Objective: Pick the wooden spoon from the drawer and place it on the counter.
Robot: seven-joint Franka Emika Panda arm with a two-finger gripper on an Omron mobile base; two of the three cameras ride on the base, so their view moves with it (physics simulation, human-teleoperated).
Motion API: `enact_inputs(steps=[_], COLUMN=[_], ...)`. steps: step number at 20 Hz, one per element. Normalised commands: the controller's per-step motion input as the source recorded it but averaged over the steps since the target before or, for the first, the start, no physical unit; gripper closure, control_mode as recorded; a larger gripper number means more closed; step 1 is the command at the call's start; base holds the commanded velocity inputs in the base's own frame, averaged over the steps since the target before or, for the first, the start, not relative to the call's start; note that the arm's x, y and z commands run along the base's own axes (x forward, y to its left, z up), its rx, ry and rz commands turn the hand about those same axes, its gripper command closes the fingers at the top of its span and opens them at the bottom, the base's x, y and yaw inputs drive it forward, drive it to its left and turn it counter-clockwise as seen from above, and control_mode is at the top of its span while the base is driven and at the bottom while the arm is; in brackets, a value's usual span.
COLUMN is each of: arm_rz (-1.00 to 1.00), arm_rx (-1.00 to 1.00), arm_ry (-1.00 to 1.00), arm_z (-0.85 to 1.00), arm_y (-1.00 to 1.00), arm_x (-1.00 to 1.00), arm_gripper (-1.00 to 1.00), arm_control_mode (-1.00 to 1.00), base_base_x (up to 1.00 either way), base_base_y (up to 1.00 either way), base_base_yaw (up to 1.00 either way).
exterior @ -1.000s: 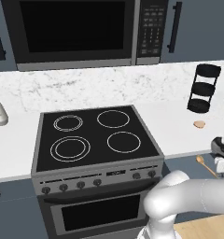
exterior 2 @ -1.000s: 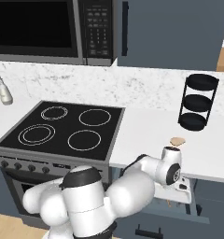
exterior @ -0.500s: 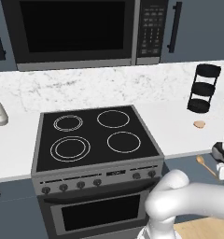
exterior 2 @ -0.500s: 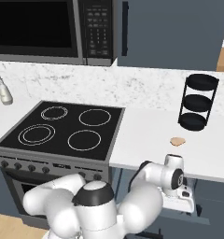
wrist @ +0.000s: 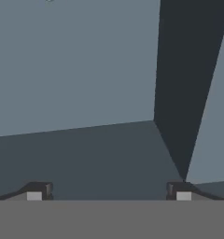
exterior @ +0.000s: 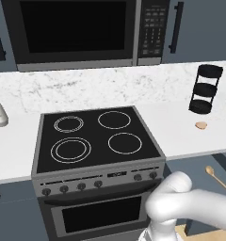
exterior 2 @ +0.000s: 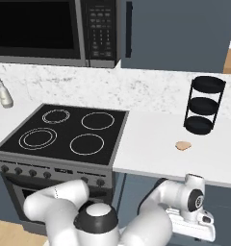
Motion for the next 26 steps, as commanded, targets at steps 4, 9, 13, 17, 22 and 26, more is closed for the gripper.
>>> enact_inputs(steps=[4,9,13,17,22,26], arm_rz=[0.0,0.0,0.0,-0.02,-0.04,-0.02], arm_rx=[0.0,0.0,0.0,0.0,0.0,0.0], arm_ry=[0.02,0.01,0.0,0.0,0.0,-0.09], arm_z=[-0.01,-0.09,0.0,0.18,0.55,0.57], arm_y=[-0.45,-0.25,0.0,0.0,0.24,0.44], arm_x=[-1.0,-0.84,-0.03,0.07,0.17,0.27], arm_gripper=[-1.0,-1.0,-1.0,-1.0,-1.0,-1.0], arm_control_mode=[-1.0,-1.0,-1.0,-1.0,-1.0,-1.0], base_base_x=[0.0,0.0,0.0,0.0,0.0,0.0], base_base_y=[0.0,0.0,0.0,0.0,0.0,0.0], base_base_yaw=[0.0,0.0,0.0,0.0,0.0,0.0])
